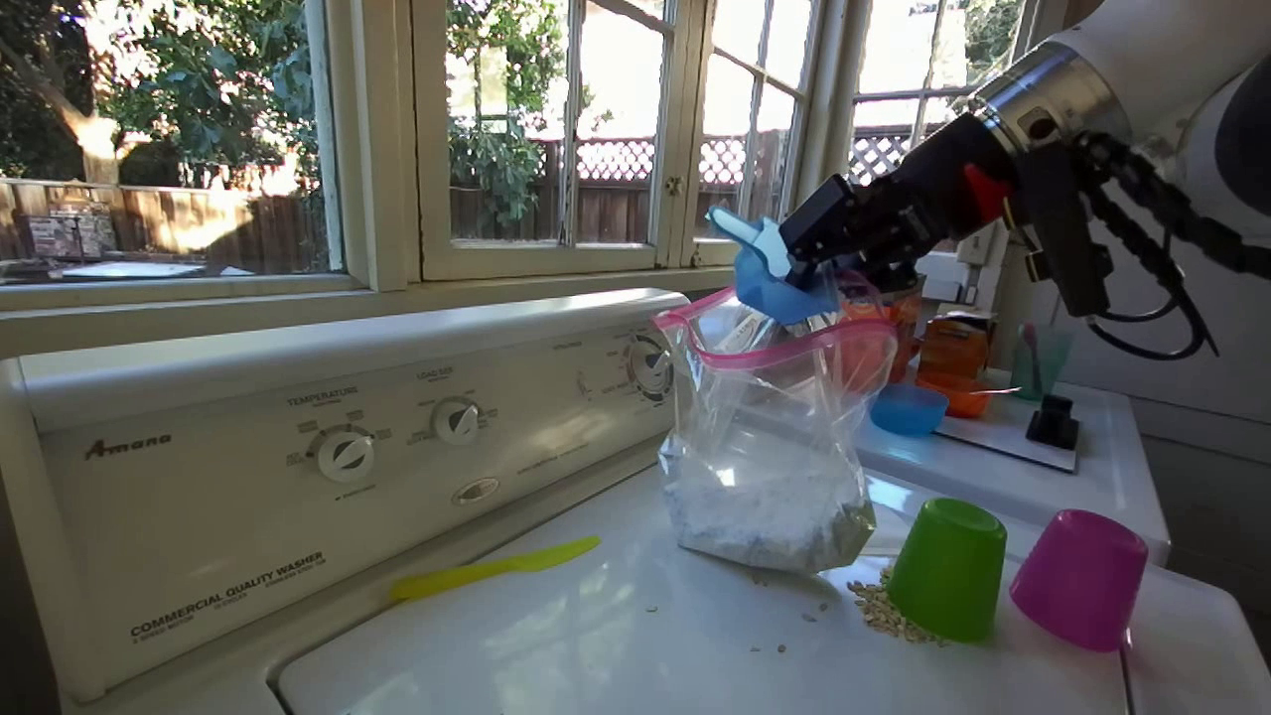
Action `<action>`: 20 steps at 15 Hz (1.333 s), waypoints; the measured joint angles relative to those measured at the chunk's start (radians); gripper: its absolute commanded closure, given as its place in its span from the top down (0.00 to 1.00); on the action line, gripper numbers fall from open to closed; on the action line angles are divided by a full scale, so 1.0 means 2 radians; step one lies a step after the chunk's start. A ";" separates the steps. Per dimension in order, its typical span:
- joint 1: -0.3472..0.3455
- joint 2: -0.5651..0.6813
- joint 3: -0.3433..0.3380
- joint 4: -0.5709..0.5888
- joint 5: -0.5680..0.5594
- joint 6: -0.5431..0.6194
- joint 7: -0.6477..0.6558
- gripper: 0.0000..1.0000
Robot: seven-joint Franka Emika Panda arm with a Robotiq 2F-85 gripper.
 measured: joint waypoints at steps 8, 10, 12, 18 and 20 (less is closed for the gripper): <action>-0.144 0.025 0.158 0.043 0.131 -0.062 -0.033 0.02; -0.182 0.035 0.190 0.060 0.178 -0.094 -0.054 0.02; -0.201 0.043 0.188 0.066 0.190 -0.115 -0.058 0.02; -0.191 0.071 0.113 0.066 0.175 -0.168 -0.042 0.02; -0.182 0.082 0.093 0.066 0.158 -0.189 -0.022 0.02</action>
